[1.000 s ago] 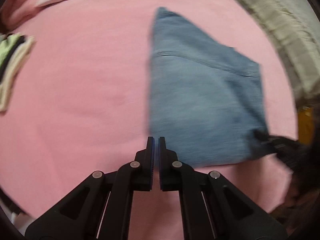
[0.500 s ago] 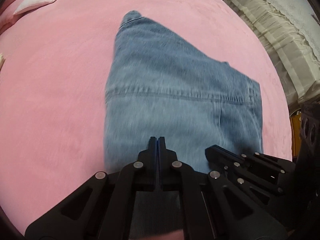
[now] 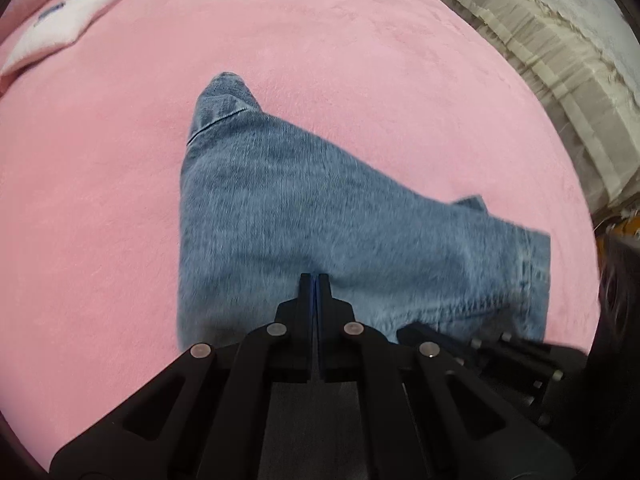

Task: Fold large clothes

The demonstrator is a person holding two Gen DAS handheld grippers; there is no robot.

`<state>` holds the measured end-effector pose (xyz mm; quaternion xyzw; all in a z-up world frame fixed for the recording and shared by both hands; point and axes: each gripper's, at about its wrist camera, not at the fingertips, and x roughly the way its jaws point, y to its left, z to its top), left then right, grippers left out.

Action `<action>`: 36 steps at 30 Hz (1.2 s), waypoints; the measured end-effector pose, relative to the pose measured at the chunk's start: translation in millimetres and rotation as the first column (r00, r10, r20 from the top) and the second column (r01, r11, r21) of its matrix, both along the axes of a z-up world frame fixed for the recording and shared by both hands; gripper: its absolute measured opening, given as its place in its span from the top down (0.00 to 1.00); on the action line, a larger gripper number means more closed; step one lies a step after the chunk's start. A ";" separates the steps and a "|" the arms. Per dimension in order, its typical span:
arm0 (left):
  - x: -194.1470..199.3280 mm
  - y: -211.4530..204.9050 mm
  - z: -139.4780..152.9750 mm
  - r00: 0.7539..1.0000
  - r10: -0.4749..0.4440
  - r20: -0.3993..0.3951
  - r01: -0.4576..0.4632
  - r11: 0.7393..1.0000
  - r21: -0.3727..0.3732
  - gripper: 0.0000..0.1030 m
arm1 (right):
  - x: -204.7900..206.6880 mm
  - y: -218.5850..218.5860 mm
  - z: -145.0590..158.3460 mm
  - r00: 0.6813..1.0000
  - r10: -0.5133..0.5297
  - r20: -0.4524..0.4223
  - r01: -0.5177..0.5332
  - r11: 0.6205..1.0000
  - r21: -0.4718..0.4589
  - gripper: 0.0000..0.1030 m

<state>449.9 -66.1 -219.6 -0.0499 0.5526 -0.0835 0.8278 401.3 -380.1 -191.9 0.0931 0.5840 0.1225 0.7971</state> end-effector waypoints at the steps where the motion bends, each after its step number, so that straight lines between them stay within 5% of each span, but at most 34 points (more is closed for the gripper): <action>1: 4.0 1.7 -0.9 1.000 0.005 -0.004 -0.005 1.000 -0.015 0.99 | 1.2 0.9 1.0 1.000 0.014 0.009 -0.014 1.000 -0.008 1.00; 6: 18.6 4.2 -5.4 1.000 -0.004 0.006 0.005 0.999 -0.035 0.99 | 3.2 -8.6 18.5 0.996 0.005 0.084 -0.008 0.999 0.042 1.00; 10: 34.5 2.9 -11.0 1.000 0.019 0.010 -0.018 0.999 -0.042 0.99 | 33.6 -11.0 0.0 1.000 -0.011 0.024 0.011 1.000 0.028 1.00; 18: 61.5 4.7 -18.4 0.996 0.086 -0.008 -0.086 0.996 -0.019 0.99 | 48.5 -32.0 -13.8 0.998 -0.012 0.058 0.008 0.998 0.068 1.00; 23: 64.4 16.5 -5.9 0.993 0.112 0.033 -0.112 0.994 -0.007 0.99 | 37.1 -59.5 2.6 0.994 -0.080 0.071 0.084 0.995 -0.048 1.00; 26: 66.2 23.7 -0.3 0.992 0.113 0.049 -0.112 0.994 -0.012 0.99 | 27.9 -73.5 6.9 0.993 -0.072 0.096 0.091 0.974 -0.206 1.00; 29: 63.0 23.6 15.0 0.992 0.107 0.073 -0.113 0.991 0.072 0.99 | 22.2 -88.0 10.8 0.990 -0.120 0.070 0.131 0.977 -0.167 1.00; 32: 49.8 20.6 30.8 0.997 0.075 0.025 -0.074 0.997 -0.017 0.99 | 21.7 -70.5 23.6 0.986 -0.141 0.084 0.160 0.946 -0.282 1.00; 33: 40.6 17.7 36.0 0.998 0.056 0.008 -0.055 0.997 -0.057 0.99 | 13.4 -63.2 25.8 0.984 -0.153 0.087 0.171 0.952 -0.255 1.00; 36: 21.6 7.2 39.3 0.999 0.026 -0.039 -0.029 0.996 -0.085 0.99 | 5.0 -42.7 24.4 0.992 -0.121 0.023 0.121 0.993 0.012 1.00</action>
